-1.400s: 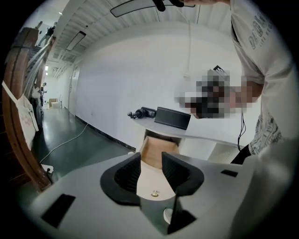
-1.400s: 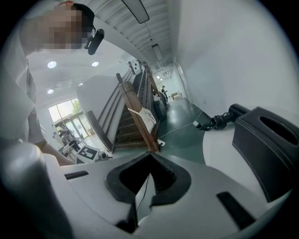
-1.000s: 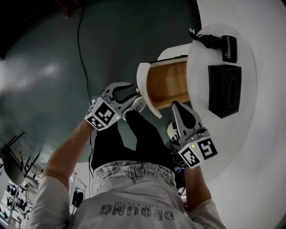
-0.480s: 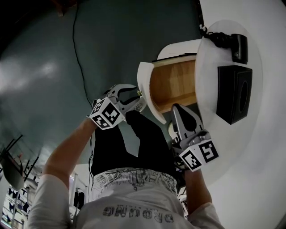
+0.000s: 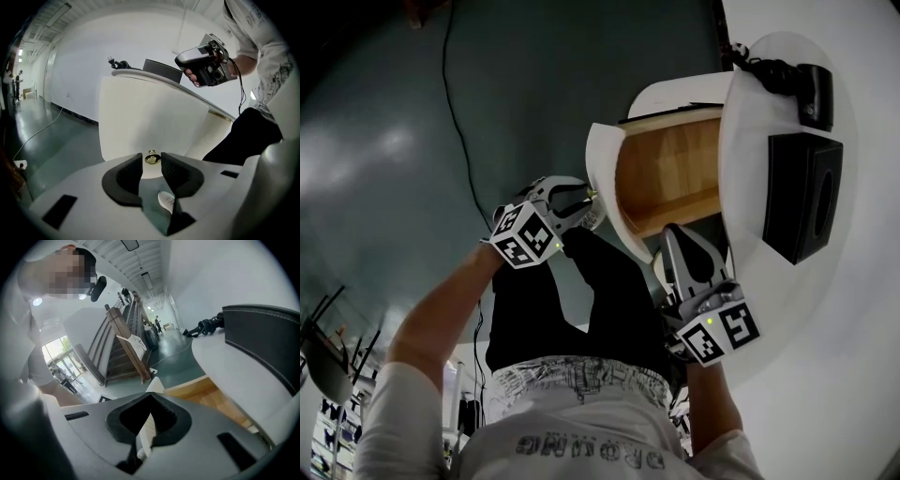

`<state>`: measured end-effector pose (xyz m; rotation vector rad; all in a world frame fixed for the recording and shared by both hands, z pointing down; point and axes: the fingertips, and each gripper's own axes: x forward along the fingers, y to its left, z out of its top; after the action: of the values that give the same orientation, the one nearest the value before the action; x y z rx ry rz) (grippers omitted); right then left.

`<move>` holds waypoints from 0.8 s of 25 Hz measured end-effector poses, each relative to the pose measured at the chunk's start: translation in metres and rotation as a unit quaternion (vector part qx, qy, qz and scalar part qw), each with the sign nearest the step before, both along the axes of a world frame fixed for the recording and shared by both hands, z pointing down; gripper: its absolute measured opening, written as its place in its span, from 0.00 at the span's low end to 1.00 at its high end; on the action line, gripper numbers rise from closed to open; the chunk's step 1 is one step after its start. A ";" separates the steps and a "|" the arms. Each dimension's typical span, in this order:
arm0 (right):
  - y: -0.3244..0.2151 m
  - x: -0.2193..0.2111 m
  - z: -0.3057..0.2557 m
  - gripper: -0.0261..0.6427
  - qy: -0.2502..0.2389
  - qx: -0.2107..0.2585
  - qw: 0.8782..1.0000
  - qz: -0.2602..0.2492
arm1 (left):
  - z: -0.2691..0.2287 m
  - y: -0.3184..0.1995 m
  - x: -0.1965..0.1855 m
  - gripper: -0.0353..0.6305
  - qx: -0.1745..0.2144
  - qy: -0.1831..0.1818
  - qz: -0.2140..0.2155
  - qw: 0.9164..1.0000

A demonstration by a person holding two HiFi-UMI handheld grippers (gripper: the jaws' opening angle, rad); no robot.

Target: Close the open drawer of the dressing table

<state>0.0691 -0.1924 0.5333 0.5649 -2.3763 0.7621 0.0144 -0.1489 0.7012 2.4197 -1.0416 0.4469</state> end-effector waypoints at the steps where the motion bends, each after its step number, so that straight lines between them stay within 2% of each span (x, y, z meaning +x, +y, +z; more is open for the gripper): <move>1: 0.001 0.001 0.001 0.05 0.001 -0.001 1.000 0.002 | 0.001 0.000 0.001 0.26 0.001 -0.002 0.004 1.000; 9: 0.004 0.006 0.005 0.05 0.007 -0.006 1.000 0.021 | 0.008 0.001 0.005 0.24 0.001 0.003 0.022 1.000; 20: 0.003 0.013 -0.007 0.05 0.001 0.011 0.998 0.064 | 0.006 -0.011 0.013 0.24 0.009 -0.001 0.043 0.999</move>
<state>0.0824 -0.1898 0.5265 0.7327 -2.3669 0.7897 0.0276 -0.1600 0.7067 2.4886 -0.9483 0.4712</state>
